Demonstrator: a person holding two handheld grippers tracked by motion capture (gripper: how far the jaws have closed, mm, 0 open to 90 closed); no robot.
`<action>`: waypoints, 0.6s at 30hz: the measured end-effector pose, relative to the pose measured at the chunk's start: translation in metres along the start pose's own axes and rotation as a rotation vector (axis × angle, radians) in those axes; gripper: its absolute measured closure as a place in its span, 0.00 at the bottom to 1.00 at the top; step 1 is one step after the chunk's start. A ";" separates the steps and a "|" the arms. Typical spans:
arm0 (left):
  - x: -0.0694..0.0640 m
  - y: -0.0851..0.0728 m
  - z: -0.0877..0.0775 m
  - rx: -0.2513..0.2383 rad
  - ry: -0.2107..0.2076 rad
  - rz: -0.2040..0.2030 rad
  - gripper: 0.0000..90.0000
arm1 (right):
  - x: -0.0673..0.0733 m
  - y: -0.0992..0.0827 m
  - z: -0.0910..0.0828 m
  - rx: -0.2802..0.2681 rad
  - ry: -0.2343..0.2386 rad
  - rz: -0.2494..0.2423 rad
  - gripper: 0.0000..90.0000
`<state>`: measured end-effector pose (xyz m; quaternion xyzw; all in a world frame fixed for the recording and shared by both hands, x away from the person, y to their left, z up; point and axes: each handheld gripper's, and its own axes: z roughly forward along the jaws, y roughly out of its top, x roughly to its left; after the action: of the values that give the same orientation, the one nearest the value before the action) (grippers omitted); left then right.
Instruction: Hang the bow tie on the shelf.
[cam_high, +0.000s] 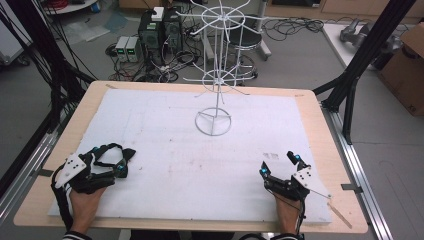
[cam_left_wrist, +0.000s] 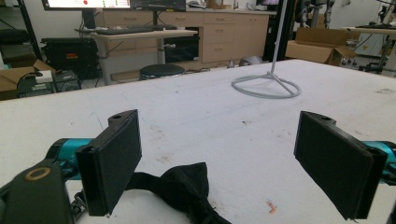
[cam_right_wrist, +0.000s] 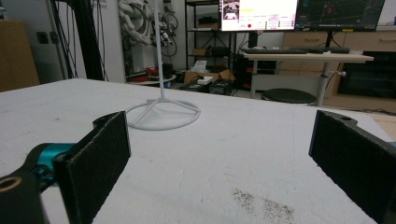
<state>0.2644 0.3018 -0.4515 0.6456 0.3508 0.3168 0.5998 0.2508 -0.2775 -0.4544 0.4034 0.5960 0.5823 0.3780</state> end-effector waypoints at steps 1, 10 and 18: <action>0.000 0.000 0.000 -0.003 0.001 -0.001 0.17 | 0.000 0.000 0.000 0.001 -0.001 0.003 0.05; 0.000 0.000 0.000 -0.003 0.014 -0.009 0.17 | 0.001 -0.001 -0.001 -0.017 -0.004 -0.005 0.05; 0.000 0.000 0.000 -0.007 0.005 -0.010 0.17 | 0.001 0.000 -0.001 -0.016 -0.004 -0.011 0.05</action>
<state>0.2640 0.3017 -0.4517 0.6407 0.3544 0.3166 0.6030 0.2496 -0.2771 -0.4548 0.3984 0.5929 0.5842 0.3854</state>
